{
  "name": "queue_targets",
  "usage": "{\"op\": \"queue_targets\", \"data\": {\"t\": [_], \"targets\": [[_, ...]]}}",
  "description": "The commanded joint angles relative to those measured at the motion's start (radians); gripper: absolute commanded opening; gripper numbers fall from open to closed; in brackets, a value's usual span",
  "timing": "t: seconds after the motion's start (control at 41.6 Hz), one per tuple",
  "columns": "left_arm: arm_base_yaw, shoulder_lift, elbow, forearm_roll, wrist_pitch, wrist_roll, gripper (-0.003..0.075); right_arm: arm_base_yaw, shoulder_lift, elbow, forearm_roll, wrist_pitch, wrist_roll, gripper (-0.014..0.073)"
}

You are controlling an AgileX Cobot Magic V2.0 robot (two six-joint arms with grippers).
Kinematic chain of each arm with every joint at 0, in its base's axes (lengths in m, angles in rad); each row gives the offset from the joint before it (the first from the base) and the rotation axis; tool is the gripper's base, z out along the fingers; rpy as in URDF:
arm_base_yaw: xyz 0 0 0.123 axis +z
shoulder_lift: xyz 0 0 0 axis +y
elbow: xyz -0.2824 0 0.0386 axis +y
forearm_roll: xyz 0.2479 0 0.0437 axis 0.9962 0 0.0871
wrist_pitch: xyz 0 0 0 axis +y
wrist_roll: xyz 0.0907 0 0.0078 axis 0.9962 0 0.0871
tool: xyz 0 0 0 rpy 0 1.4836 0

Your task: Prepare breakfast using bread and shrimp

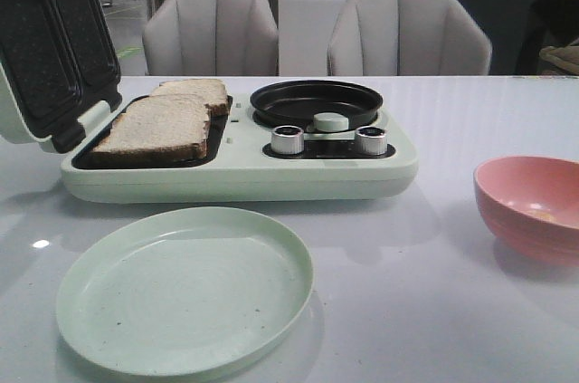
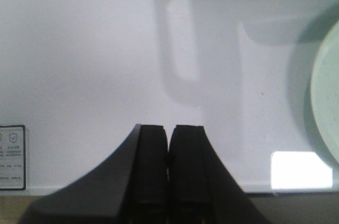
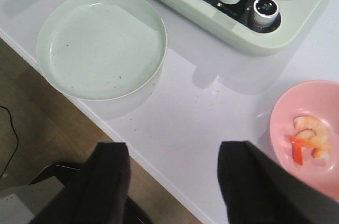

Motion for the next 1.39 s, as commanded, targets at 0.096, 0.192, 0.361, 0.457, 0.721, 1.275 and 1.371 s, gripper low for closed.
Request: {"op": "queue_targets", "data": {"t": [0.096, 0.192, 0.361, 0.457, 0.721, 1.275, 1.371], "targets": [[0.230, 0.065, -0.146, -0.225, -0.117, 0.169, 0.0104, -0.001, -0.010, -0.026, 0.000, -0.067, 0.002, 0.0473], [0.296, 0.135, -0.218, -0.338, -0.122, 0.218, 0.0099, -0.001, -0.010, -0.026, 0.000, -0.067, 0.002, 0.0473], [0.322, 0.275, -0.362, -0.428, -0.123, 0.221, 0.0099, -0.001, -0.010, -0.026, 0.000, -0.067, 0.002, 0.0473], [0.318, 0.351, -0.434, -0.478, -0.123, 0.221, 0.0099, -0.001, -0.010, -0.026, 0.000, -0.067, 0.002, 0.0473], [0.304, 0.530, -0.602, -0.701, -0.110, 0.268, 0.0099, -0.001, -0.010, -0.026, 0.000, -0.067, 0.002, 0.0473], [0.060, 0.527, -0.627, -0.836, -0.076, 0.453, 0.0099, -0.001, -0.010, -0.026, 0.000, -0.067, 0.002, 0.0473], [-0.019, 0.499, -0.611, -0.794, -0.062, 0.455, 0.0099, -0.001, -0.010, -0.026, 0.000, -0.067, 0.002, 0.0473]]}}
